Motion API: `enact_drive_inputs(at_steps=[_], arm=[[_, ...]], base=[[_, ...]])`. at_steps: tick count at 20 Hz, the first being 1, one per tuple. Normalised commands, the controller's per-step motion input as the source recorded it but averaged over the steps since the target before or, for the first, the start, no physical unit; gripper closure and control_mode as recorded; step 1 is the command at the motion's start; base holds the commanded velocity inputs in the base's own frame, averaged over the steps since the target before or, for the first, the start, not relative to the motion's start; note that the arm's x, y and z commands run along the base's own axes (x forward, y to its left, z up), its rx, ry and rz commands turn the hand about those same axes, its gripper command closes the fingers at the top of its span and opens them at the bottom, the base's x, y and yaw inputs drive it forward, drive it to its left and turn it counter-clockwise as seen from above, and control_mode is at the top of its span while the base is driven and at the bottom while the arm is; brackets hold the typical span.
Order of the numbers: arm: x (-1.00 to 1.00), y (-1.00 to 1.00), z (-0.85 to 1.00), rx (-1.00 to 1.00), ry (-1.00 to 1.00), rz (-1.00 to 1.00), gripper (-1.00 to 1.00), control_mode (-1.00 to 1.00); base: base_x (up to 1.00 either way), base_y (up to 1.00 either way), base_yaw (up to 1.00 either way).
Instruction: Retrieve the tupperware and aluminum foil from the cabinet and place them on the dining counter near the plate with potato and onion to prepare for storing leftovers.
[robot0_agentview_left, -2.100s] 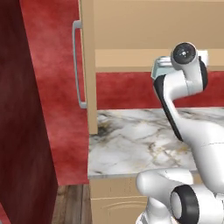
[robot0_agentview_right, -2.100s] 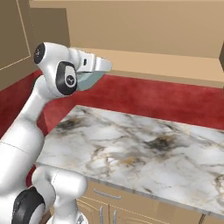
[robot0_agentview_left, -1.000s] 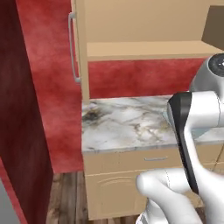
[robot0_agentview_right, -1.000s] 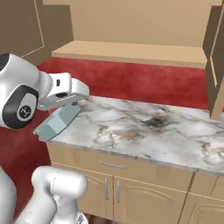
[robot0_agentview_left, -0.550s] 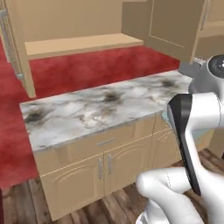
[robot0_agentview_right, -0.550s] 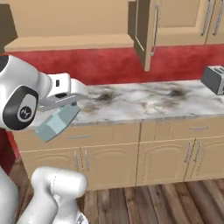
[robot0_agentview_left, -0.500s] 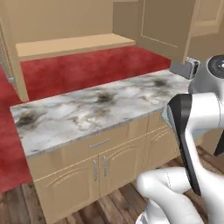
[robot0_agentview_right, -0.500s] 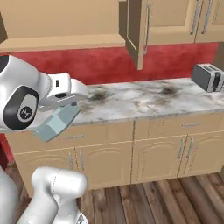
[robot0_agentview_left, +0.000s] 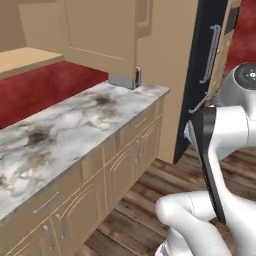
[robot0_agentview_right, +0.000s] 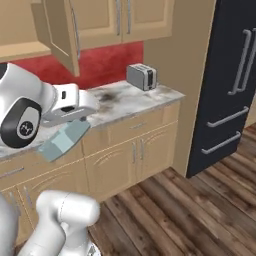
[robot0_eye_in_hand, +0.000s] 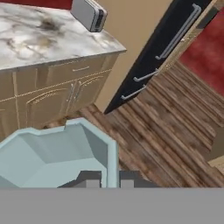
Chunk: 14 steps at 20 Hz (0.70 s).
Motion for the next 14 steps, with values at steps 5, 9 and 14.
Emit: enact_drive_inputs(at_steps=[5,9,14], arm=[[0.0,0.0,0.0,0.0,0.0,0.0,1.0,1.0],[0.0,0.0,0.0,0.0,0.0,0.0,1.0,1.0],[0.0,0.0,0.0,0.0,0.0,0.0,1.0,1.0]], base=[[0.97,-0.3,-0.46],[1.0,-0.2,-0.39],[1.0,-0.1,-0.36]])
